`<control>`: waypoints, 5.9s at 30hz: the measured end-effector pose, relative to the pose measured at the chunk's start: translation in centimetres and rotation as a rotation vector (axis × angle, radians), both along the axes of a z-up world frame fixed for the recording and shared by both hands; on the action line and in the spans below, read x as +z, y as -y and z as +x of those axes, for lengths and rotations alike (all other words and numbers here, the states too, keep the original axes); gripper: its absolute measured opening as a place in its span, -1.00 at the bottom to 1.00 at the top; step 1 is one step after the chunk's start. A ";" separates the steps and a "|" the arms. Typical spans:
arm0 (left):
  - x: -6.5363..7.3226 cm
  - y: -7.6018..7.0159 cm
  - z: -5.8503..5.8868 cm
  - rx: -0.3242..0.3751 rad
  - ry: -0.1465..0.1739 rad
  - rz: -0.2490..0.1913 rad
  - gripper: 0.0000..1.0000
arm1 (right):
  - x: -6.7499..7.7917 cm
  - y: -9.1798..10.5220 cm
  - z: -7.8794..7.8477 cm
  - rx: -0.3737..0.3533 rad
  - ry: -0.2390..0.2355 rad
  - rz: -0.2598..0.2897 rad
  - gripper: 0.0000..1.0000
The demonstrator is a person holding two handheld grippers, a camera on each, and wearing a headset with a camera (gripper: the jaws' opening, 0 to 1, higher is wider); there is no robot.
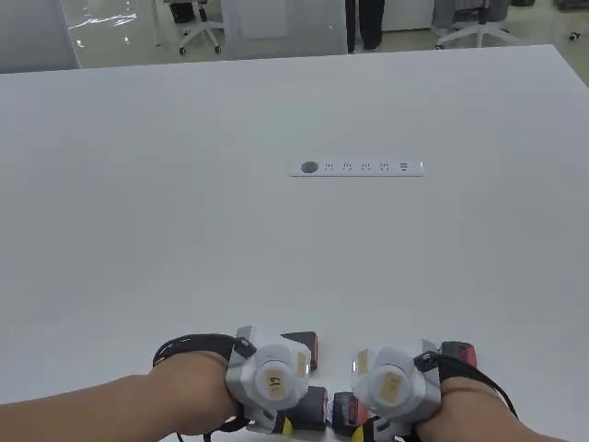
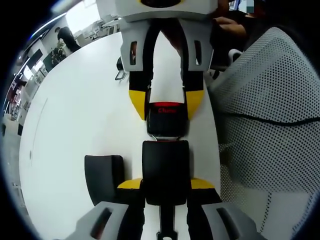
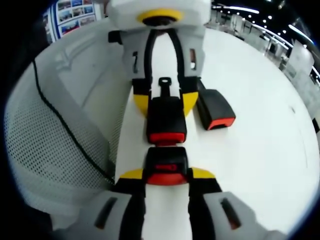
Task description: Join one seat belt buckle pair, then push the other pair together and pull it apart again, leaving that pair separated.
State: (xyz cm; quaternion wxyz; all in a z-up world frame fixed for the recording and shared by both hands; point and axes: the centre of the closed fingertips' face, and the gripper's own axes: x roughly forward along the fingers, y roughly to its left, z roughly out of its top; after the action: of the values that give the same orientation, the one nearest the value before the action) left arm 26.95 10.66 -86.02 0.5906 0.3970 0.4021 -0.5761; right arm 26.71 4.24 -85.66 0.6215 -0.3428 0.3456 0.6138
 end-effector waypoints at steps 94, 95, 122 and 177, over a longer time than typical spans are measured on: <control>0.2 -2.6 7.7 0.125 -0.017 0.023 -0.33 | 0.5 14.5 8.7 -0.119 -0.007 -0.079 -0.36; 0.2 -2.6 7.7 0.112 -0.015 0.026 -0.34 | 0.5 14.5 8.6 -0.111 -0.007 -0.082 -0.36; 0.1 -2.4 7.5 -0.023 -0.003 0.106 -0.35 | 0.5 11.2 8.6 -0.036 0.017 -0.077 -0.36; 0.1 -2.1 7.2 -0.051 0.003 0.116 -0.37 | 0.3 0.5 7.8 0.007 0.008 -0.015 -0.40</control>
State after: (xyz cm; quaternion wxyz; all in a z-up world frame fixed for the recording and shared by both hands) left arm 34.18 12.77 -85.92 0.5523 0.4415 0.4240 -0.5660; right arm 34.54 3.73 -85.35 0.6181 -0.3510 0.3468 0.6119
